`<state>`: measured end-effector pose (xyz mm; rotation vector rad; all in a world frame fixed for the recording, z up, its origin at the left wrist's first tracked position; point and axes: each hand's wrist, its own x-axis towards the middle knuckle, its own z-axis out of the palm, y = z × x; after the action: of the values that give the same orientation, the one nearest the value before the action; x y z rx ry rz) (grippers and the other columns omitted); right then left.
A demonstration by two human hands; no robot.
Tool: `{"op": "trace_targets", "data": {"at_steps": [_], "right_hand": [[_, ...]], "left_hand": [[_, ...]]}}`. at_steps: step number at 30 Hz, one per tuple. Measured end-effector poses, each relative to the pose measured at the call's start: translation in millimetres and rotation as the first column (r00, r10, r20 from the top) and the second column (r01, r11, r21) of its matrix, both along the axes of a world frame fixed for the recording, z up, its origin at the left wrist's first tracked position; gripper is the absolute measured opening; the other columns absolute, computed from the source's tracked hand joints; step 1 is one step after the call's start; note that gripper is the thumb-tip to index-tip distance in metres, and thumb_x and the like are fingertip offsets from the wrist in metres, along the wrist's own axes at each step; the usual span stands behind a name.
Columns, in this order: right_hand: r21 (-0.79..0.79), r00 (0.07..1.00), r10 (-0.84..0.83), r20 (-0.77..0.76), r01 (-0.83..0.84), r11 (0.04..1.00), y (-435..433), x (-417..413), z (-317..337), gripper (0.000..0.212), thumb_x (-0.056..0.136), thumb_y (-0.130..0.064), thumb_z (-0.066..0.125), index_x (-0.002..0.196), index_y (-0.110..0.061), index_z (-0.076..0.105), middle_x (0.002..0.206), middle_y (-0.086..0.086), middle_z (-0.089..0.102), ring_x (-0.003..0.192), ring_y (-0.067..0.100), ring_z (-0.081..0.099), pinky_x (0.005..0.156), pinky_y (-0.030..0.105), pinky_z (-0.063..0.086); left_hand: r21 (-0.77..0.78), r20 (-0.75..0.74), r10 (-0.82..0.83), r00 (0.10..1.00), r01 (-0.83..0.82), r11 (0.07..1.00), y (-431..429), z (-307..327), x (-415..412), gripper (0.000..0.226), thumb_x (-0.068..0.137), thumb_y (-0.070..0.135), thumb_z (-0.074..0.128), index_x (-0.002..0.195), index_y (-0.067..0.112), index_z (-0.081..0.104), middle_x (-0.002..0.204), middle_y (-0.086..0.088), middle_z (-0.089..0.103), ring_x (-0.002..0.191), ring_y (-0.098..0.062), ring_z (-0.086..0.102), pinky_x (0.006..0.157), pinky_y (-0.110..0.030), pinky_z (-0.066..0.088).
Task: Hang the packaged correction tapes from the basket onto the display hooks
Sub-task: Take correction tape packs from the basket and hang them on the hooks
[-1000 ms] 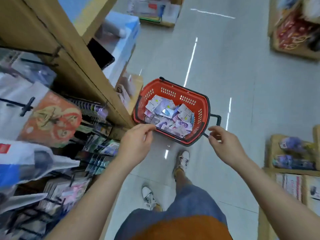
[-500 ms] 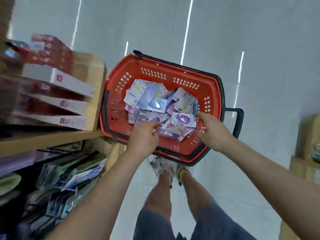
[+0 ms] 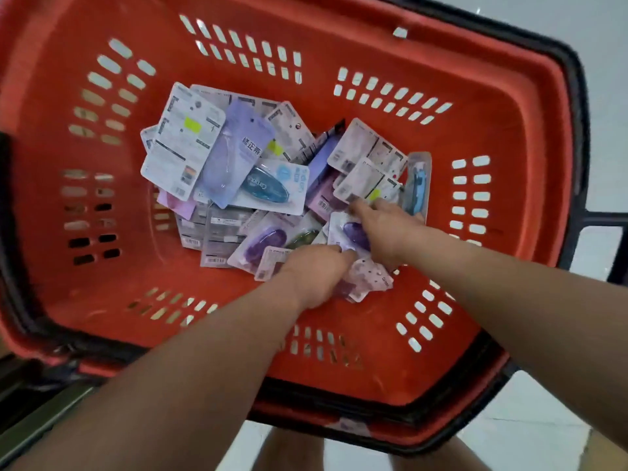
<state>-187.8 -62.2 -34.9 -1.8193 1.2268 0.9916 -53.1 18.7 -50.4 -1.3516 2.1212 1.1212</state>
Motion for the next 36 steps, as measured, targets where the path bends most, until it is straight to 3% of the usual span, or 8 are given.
{"op": "trace_targets", "data": {"at_steps": [6,12,16,18,22,25,30,36], "right_hand": [[0.024,0.949,-0.292,0.117,0.291,0.956,-28.7,0.3,20.9,0.069,0.089,-0.025,0.069,0.147,-0.013,0.032,0.136,0.014,0.054,0.119,0.032,0.055,0.087,0.031,0.044],[0.361,0.336,-0.823,0.458,0.775,0.518,-39.5,7.7,56.1,0.081,0.088,-0.006,0.07,0.15,-0.035,0.026,0.125,-0.01,0.053,0.109,0.016,0.062,0.078,0.023,0.058],[0.62,-0.043,-0.96,0.276,0.771,0.144,-33.9,31.2,60.0,0.023,0.095,-0.038,0.063,0.117,-0.035,0.057,0.111,-0.008,0.063,0.101,0.013,0.066,0.099,0.043,0.053],[0.656,0.037,-0.944,0.327,0.711,0.255,-28.8,31.3,57.7,0.054,0.079,-0.049,0.072,0.124,-0.025,0.056,0.116,-0.006,0.067,0.104,0.005,0.067,0.09,0.027,0.056],[0.66,0.042,-0.909,0.416,0.674,0.333,-17.8,22.9,45.3,0.068,0.068,-0.008,0.086,0.129,-0.005,0.055,0.118,0.015,0.07,0.108,0.026,0.069,0.092,0.036,0.057],[0.532,0.128,-0.898,0.422,0.766,0.36,-15.5,21.6,37.2,0.081,0.058,-0.027,0.09,0.13,-0.017,0.054,0.115,0.004,0.072,0.104,0.023,0.07,0.094,0.049,0.056],[0.427,0.29,-0.885,0.364,0.793,0.435,-4.9,16.4,33.9,0.055,0.069,-0.023,0.089,0.118,-0.023,0.063,0.106,-0.006,0.075,0.096,0.012,0.072,0.092,0.041,0.057],[0.411,0.287,-0.899,0.332,0.813,0.411,-7.3,9.8,40.3,0.039,0.075,-0.02,0.085,0.111,-0.024,0.069,0.106,-0.007,0.075,0.097,0.013,0.071,0.09,0.037,0.056]], "left_hand": [[0.059,-0.061,0.407,0.911,-0.404,0.913,-26.3,34.4,64.0,0.046,0.073,0.043,0.079,0.112,0.022,0.064,0.101,0.0,0.066,0.093,-0.02,0.061,0.074,-0.03,0.045],[0.505,-0.205,0.979,-0.012,-0.858,0.095,-36.6,74.5,79.2,0.012,0.086,0.011,0.072,0.09,0.021,0.069,0.078,0.011,0.075,0.07,-0.002,0.069,0.061,-0.018,0.051],[0.577,-0.19,0.963,-0.191,-0.815,-0.048,-44.1,80.9,41.0,0.014,0.093,0.02,0.065,0.1,0.01,0.072,0.091,0.001,0.077,0.084,-0.013,0.074,0.066,-0.025,0.057],[0.51,-0.212,0.969,-0.123,-0.86,0.003,-48.3,75.9,29.5,0.026,0.096,0.036,0.061,0.106,0.014,0.071,0.1,-0.002,0.076,0.095,-0.019,0.072,0.08,-0.036,0.059],[0.199,-0.234,0.865,0.444,-0.849,0.49,-57.5,72.8,33.9,0.034,0.106,0.036,0.035,0.089,0.018,0.058,0.098,-0.009,0.066,0.101,-0.031,0.061,0.083,-0.038,0.046],[-0.154,-0.119,0.668,0.735,-0.678,0.719,-64.3,62.5,61.6,0.024,0.104,0.029,0.042,0.111,0.016,0.062,0.115,-0.013,0.056,0.115,-0.035,0.048,0.089,-0.04,0.04],[-0.376,0.276,0.56,0.781,-0.448,0.811,-73.7,44.1,102.9,0.067,0.092,0.025,0.063,0.148,0.009,0.03,0.154,-0.012,0.032,0.137,-0.033,0.027,0.102,-0.045,0.04],[-0.441,0.256,0.518,0.816,-0.378,0.814,-75.0,50.4,126.8,0.017,0.096,0.009,0.049,0.108,0.007,0.06,0.106,-0.015,0.065,0.107,-0.034,0.048,0.067,-0.042,0.039]]}}
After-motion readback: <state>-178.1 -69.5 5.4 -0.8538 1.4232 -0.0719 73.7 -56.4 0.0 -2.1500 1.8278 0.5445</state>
